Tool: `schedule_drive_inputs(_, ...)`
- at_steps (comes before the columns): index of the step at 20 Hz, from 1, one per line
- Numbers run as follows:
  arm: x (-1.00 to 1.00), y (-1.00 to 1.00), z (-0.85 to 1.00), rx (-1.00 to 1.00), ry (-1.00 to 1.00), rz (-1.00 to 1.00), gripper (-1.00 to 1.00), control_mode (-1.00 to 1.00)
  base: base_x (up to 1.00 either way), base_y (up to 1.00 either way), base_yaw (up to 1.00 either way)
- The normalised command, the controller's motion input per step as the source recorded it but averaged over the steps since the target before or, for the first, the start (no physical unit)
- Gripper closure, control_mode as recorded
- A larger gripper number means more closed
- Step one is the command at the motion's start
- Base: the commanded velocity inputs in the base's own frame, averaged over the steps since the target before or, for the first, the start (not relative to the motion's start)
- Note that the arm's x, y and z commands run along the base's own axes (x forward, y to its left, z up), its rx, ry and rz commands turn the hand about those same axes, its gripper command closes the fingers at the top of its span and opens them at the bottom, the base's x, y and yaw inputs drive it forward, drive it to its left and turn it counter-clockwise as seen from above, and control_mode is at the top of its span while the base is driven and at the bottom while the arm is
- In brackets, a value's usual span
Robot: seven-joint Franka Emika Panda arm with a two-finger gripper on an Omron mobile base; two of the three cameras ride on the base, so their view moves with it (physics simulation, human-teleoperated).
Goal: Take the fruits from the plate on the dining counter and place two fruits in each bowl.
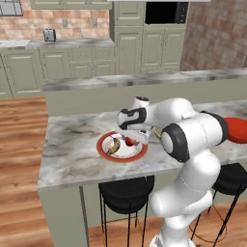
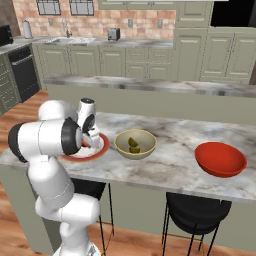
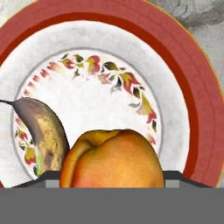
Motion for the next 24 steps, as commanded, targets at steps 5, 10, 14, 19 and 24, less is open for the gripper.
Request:
schedule_drive_inputs(5, -0.6, -0.14, 0.77, 0.06, 0.0, 0.0, 1.0, -1.0, 0.0, 0.0, 0.0)
schedule_drive_inputs(10, -0.69, -0.16, 0.34, 0.0, 0.0, 0.0, 1.0, -1.0, 0.0, 0.0, 0.0)
schedule_drive_inputs(14, -0.45, -0.05, 0.06, 0.0, -0.03, 0.0, 1.0, -1.0, 0.0, 0.0, 0.0)
schedule_drive_inputs(19, 0.0, 0.0, 0.0, 0.0, -0.01, 0.0, 1.0, -1.0, 0.0, 0.0, 0.0)
schedule_drive_inputs(24, 0.0, 0.0, 0.0, 0.0, 0.0, 0.0, 1.0, -1.0, 0.0, 0.0, 0.0)
